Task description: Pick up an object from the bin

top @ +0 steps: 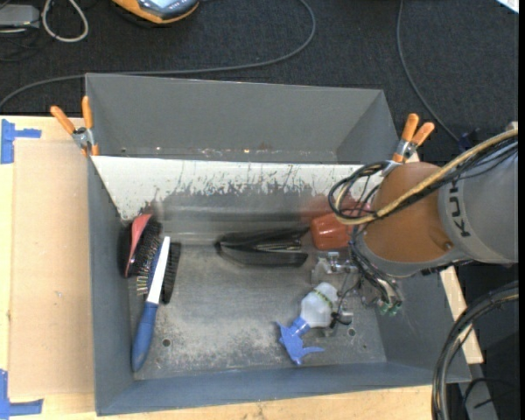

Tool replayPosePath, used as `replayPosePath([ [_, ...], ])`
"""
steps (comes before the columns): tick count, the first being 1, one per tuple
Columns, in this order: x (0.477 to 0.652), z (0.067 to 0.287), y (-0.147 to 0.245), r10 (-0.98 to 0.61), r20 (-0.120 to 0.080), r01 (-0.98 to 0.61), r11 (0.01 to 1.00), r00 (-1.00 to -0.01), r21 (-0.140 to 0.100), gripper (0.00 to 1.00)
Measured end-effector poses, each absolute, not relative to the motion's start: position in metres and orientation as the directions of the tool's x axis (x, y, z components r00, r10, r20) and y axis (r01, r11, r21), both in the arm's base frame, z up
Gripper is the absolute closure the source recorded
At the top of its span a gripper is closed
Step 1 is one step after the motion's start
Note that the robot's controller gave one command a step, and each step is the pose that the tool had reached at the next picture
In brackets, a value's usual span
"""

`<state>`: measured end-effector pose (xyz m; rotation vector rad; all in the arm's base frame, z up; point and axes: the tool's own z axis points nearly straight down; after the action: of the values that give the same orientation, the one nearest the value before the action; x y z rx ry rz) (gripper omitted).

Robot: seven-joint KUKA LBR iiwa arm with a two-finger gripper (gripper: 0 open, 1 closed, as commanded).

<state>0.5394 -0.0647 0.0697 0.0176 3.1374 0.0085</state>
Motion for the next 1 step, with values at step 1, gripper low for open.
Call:
replayPosePath([
  [1,0.5036,0.089,-0.0815,0.045,0.008,0.045,0.999,-0.999,0.0,0.0],
])
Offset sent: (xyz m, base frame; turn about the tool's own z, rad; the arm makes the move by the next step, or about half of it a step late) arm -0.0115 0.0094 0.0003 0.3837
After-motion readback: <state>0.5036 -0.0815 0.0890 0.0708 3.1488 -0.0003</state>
